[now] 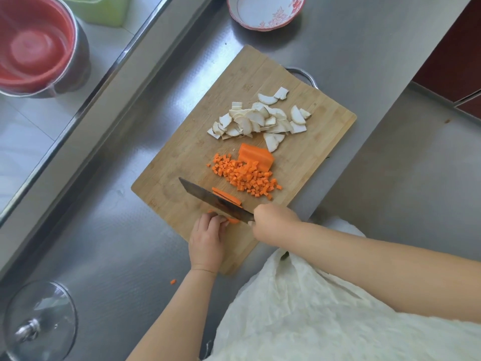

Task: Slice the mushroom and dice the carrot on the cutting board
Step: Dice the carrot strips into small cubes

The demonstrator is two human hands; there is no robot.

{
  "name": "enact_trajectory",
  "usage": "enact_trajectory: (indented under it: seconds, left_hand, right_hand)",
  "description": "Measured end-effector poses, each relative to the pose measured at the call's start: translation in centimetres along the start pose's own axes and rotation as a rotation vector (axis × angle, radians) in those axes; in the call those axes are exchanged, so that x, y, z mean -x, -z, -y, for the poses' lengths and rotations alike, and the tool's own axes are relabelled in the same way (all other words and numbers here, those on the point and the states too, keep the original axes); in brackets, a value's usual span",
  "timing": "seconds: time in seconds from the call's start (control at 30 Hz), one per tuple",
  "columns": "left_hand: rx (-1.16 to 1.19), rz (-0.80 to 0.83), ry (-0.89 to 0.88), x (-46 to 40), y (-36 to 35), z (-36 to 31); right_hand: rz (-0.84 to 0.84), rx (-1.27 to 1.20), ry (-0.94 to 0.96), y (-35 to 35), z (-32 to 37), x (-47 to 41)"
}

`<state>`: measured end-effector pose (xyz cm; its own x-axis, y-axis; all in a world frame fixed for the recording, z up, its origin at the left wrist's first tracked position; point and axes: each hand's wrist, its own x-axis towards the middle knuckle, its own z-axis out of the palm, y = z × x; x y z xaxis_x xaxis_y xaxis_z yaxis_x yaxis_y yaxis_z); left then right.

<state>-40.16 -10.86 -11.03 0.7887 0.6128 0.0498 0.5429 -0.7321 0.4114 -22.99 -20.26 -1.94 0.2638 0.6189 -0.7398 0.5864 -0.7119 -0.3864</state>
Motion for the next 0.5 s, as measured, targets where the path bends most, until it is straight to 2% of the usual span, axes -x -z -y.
enact_trajectory:
  seconds: [0.17,0.27,0.33,0.4,0.47,0.5]
  left_hand:
    - [0.017,0.022,0.068,-0.1,0.6,-1.4]
    - [0.086,0.052,0.332,-0.5,1.3,-2.9]
    - [0.188,-0.027,0.542,-0.8,1.8,-3.6]
    - [0.315,-0.187,0.708,-1.6,2.9,-3.8]
    - [0.321,-0.278,0.731,-2.5,4.0,-3.5]
    - [0.273,-0.259,0.683,-2.8,4.5,-3.2]
  right_hand:
    - [-0.036,0.059,0.081,0.3,-0.8,0.5]
    - [-0.041,0.115,0.134,0.8,-1.3,0.9]
    - [-0.039,0.162,0.157,1.0,-1.5,1.2]
    - [-0.030,0.188,0.175,1.2,-1.6,1.4]
    - [-0.027,0.201,0.188,1.4,-1.8,1.4]
    - [-0.033,0.202,0.194,1.5,-1.9,1.4]
